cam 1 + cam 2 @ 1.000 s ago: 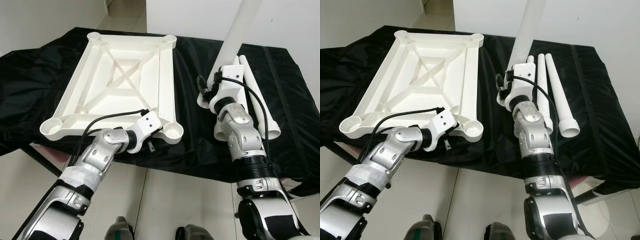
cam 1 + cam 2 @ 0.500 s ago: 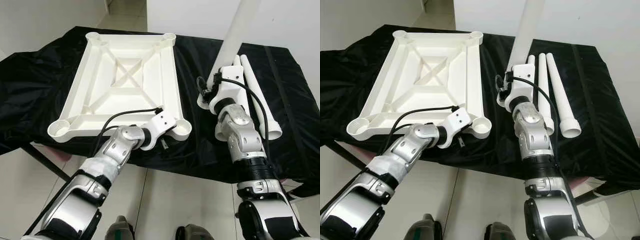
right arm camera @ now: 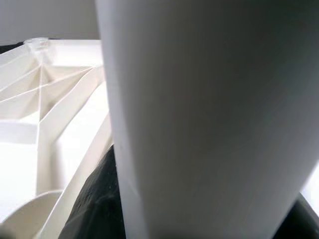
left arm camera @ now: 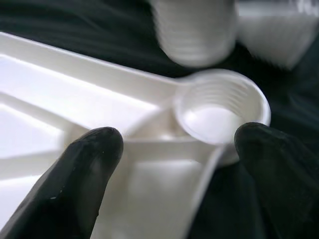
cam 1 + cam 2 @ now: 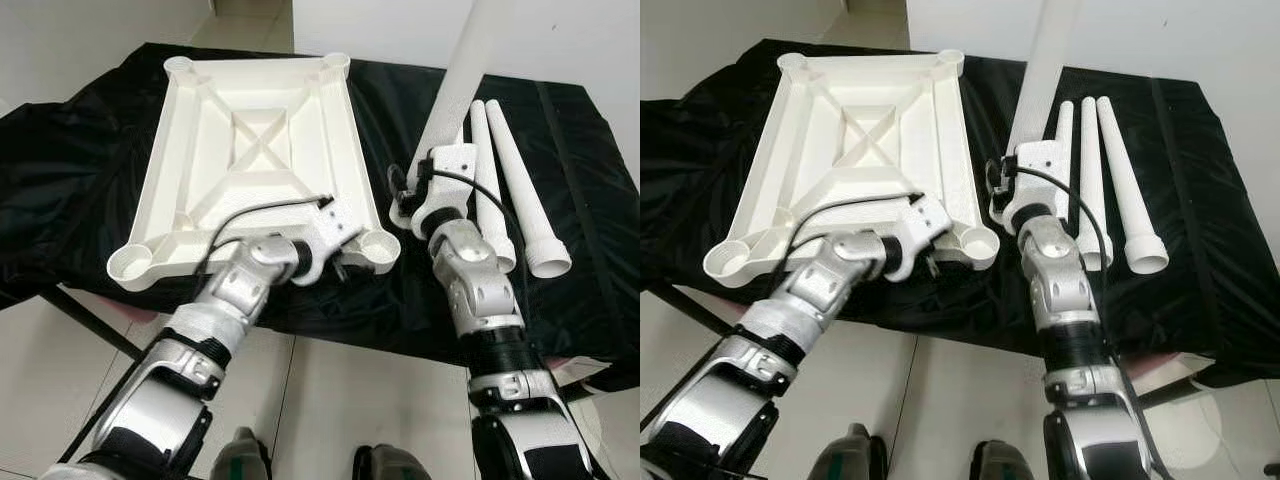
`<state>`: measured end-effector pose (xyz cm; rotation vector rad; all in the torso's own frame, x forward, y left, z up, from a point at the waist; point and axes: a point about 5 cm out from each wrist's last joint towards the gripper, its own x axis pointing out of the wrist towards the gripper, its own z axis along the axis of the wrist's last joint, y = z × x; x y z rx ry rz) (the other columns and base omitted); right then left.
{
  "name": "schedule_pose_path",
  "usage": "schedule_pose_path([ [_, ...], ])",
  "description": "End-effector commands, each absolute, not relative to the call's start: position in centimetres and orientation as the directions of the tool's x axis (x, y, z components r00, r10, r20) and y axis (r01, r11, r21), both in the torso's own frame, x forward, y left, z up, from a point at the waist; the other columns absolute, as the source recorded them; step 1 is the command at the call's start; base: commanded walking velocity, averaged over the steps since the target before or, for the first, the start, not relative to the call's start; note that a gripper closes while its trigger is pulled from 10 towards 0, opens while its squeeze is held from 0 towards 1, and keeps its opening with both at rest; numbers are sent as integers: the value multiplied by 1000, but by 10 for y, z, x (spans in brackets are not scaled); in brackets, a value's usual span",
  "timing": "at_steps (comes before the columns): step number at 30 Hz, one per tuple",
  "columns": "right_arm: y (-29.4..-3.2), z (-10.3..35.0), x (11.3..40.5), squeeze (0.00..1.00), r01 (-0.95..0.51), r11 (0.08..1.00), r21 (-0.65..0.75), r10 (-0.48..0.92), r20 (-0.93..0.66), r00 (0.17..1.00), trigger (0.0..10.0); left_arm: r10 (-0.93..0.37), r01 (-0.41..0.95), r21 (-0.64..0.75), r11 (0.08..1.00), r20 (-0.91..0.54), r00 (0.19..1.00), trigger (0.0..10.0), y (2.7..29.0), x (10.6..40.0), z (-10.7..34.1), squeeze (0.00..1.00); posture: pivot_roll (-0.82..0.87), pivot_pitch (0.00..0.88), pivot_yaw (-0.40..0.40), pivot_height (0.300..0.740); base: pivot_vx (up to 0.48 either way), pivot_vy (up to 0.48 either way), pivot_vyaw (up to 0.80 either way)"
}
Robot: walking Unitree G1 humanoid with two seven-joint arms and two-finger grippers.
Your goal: Building children table
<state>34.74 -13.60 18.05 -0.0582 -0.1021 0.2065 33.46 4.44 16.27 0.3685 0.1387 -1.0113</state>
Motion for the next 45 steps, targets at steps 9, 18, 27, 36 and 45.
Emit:
schedule_pose_path([
  [9,-126,187,340,0,-305,951,-50,309,154,939,10000,-716,734,198,649,-168,678,10000,77,332,177,0,36,33,68,740,0,0,0],
  [18,-107,179,330,0,-371,923,-97,383,156,911,10000,-657,659,88,747,-51,752,10000,76,317,175,0,42,36,74,740,0,0,0],
  [27,-106,163,320,0,-362,930,-64,367,108,924,10000,-657,658,44,751,-48,753,10000,79,296,161,0,42,48,25,740,0,0,0],
  [36,-124,157,325,0,-334,938,-88,341,76,937,10000,-626,631,45,775,-85,775,10000,94,290,154,0,46,40,10,740,0,0,0],
  [45,-125,155,328,0,-344,937,-58,347,58,936,10000,-640,645,40,763,-89,763,10000,94,283,155,0,54,45,-9,740,0,0,0],
])
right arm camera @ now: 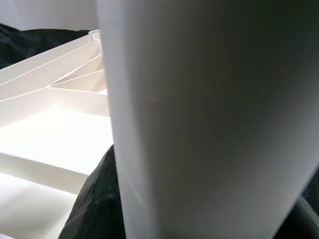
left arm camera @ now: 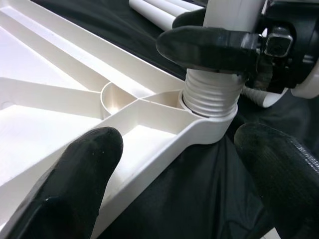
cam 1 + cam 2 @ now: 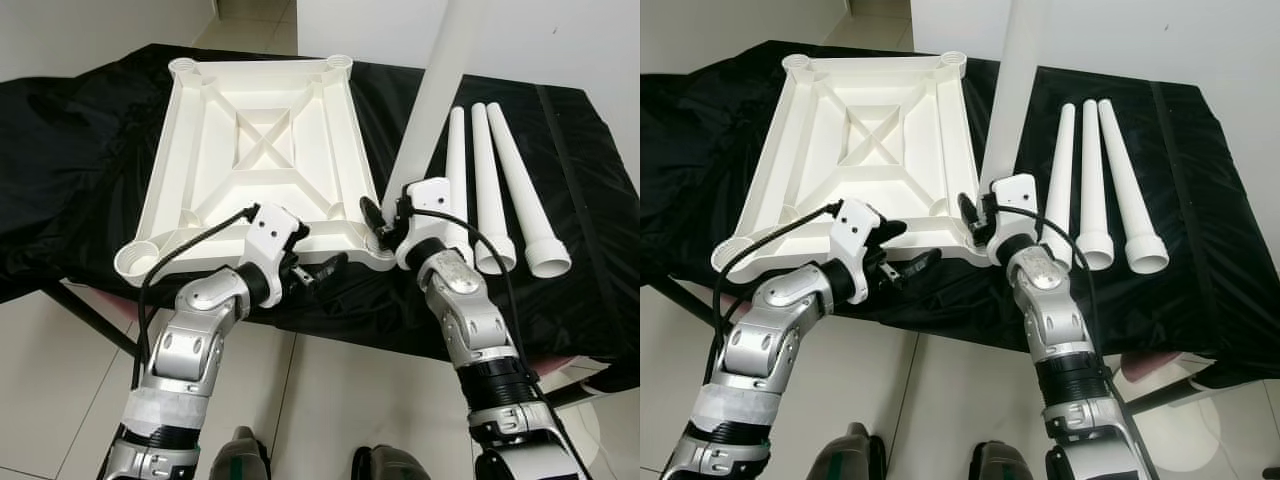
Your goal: Building children table
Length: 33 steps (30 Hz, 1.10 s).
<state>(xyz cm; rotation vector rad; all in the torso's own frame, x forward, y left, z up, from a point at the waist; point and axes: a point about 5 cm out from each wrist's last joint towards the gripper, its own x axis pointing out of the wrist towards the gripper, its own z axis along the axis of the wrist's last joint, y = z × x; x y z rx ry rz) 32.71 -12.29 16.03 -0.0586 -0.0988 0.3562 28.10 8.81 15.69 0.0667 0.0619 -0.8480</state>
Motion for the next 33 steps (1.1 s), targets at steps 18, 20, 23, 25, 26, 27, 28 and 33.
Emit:
schedule_pose_path([
  [18,-125,149,310,0,-473,865,-171,497,146,856,10000,-615,622,60,781,-109,781,10000,98,276,151,0,55,63,-28,740,0,0,0],
  [20,-125,149,309,0,-472,865,-167,496,150,855,10000,-614,622,60,781,-109,782,10000,99,276,151,0,55,64,-28,740,0,0,0],
  [23,-128,147,309,0,-468,870,-152,489,153,859,10000,-610,618,66,783,-110,785,10000,99,278,152,0,53,66,-26,740,0,0,0],
  [25,-130,146,310,0,-458,880,-126,474,159,866,10000,-608,616,66,785,-110,786,10000,100,278,152,0,53,68,-25,740,0,0,0],
  [26,-132,145,310,0,-449,887,-107,461,161,873,10000,-606,614,66,786,-110,788,10000,100,278,153,0,53,68,-25,740,0,0,0],
  [27,-132,145,310,0,-449,887,-107,461,161,873,10000,-606,614,66,786,-110,788,10000,100,278,153,0,53,68,-25,740,0,0,0],
  [28,-134,144,311,0,-439,893,-99,450,166,877,10000,-605,613,65,787,-110,789,10000,101,278,153,0,55,69,-23,740,0,0,0],
  [33,-134,139,315,0,-409,911,-57,412,151,898,10000,-606,615,68,786,-112,787,10000,101,278,154,0,54,71,-17,740,0,0,0],
])
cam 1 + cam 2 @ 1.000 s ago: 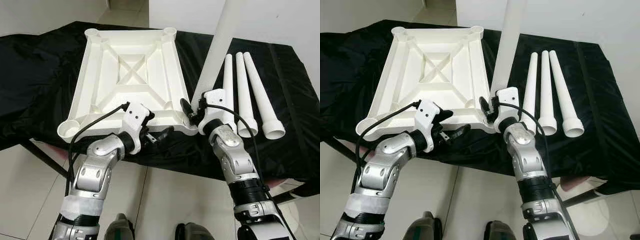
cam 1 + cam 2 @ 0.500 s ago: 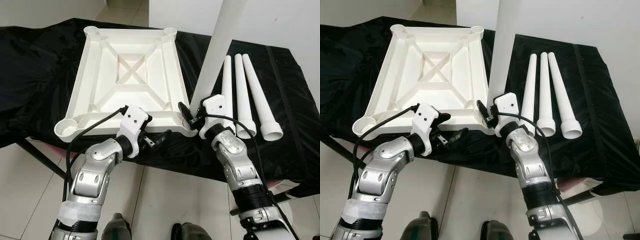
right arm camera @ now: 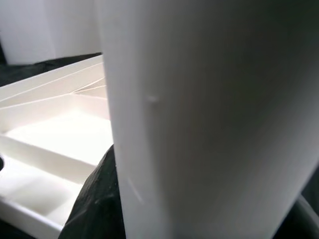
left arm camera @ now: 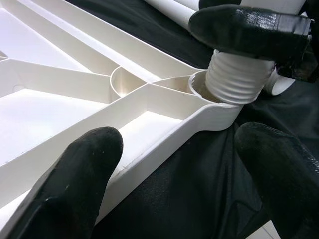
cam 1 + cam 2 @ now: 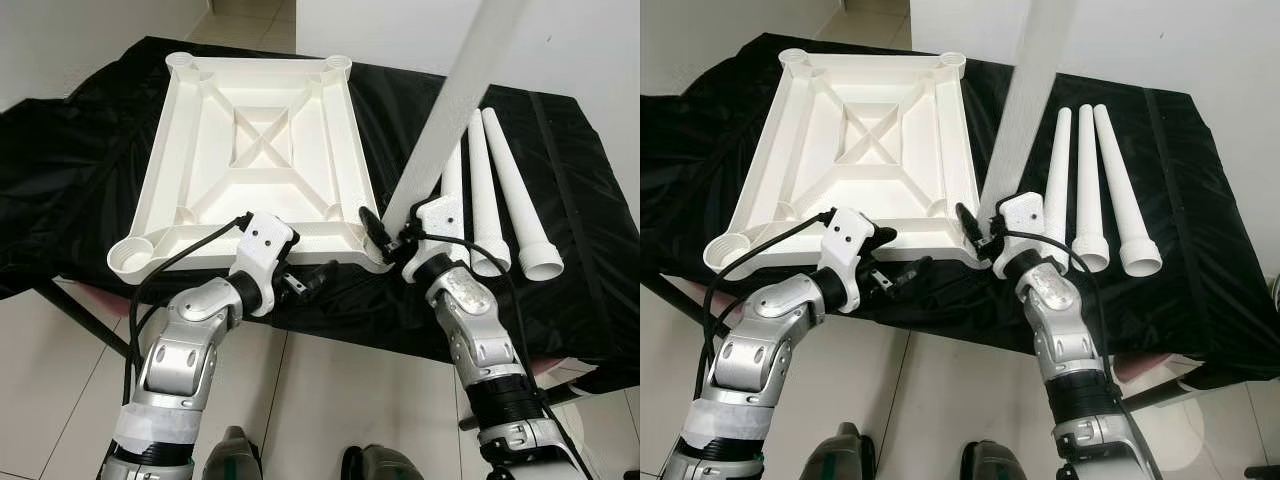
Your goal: Building children table
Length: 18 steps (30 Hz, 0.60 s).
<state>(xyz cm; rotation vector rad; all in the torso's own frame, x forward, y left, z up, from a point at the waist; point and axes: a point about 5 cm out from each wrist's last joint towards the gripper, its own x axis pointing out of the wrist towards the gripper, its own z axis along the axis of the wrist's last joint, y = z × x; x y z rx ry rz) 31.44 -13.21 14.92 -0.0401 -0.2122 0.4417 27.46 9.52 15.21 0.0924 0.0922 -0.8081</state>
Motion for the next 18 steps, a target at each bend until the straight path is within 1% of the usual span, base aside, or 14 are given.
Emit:
schedule_pose_path([
  [1,-133,139,316,0,-408,911,-56,412,150,899,10000,-607,616,69,785,-112,787,10000,101,278,154,0,54,71,-17,740,0,0,0],
  [6,-128,141,320,0,-407,913,-36,408,137,902,10000,-626,635,75,769,-118,771,10000,98,276,154,0,55,72,-15,740,0,0,0],
  [13,-117,144,323,0,-445,892,-76,452,140,881,10000,-669,682,89,726,-135,731,10000,92,269,150,0,58,78,-17,740,0,0,0],
  [18,-113,144,323,0,-471,878,-82,478,134,868,10000,-673,687,99,720,-141,726,10000,90,267,150,0,62,81,-21,740,0,0,0],
])
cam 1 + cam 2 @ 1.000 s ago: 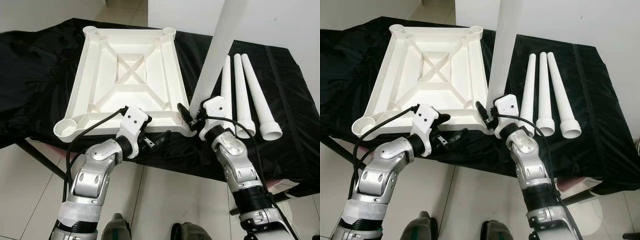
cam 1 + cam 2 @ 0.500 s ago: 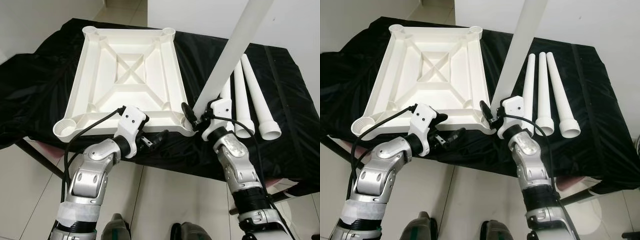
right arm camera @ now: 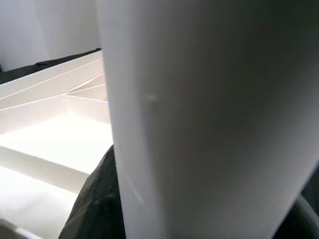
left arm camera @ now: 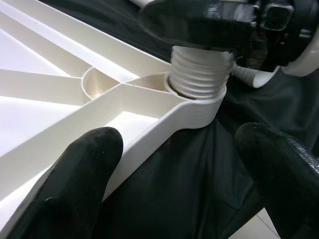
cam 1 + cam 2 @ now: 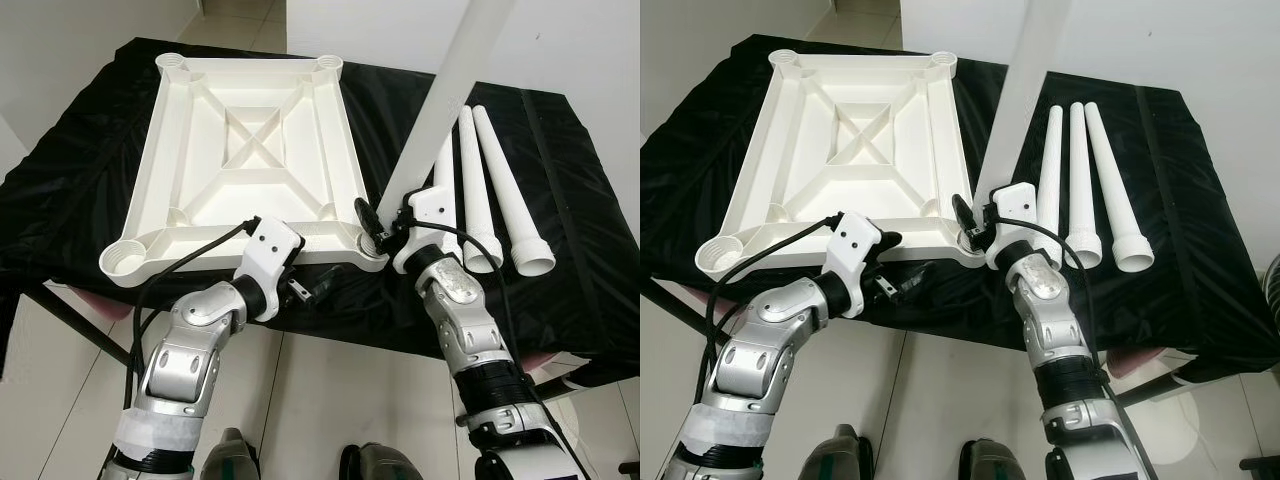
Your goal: Building children table
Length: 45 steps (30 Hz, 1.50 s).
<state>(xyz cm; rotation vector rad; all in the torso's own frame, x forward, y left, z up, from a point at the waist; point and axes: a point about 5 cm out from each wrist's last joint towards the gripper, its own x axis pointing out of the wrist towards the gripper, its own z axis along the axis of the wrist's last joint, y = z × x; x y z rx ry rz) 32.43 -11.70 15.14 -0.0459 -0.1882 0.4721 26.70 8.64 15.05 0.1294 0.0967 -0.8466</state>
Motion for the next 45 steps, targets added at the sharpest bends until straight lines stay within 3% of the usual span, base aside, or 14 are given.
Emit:
schedule_pose_path([
  [1,-113,144,323,0,-471,878,-82,478,134,868,10000,-673,687,99,720,-141,726,10000,90,267,150,0,62,81,-21,740,0,0,0],
  [16,-111,138,325,0,-478,872,-109,488,106,866,10000,-666,681,124,722,-145,732,10000,91,268,152,0,63,85,-22,740,0,0,0],
  [20,-114,135,315,0,-490,853,-177,516,158,842,10000,-663,678,131,723,-144,735,10000,91,268,153,0,61,88,-18,740,0,0,0],
  [29,-115,134,309,0,-511,840,-185,540,184,821,10000,-660,676,136,724,-146,737,10000,92,268,154,0,62,91,-16,740,0,0,0],
  [34,-118,123,308,0,-502,858,-106,512,136,848,10000,-660,677,138,723,-151,736,10000,94,267,155,0,64,100,-10,740,0,0,0],
  [45,-118,114,318,0,-446,889,-104,450,10,893,10000,-658,676,143,723,-154,737,10000,95,265,156,0,71,103,-11,740,0,0,0],
])
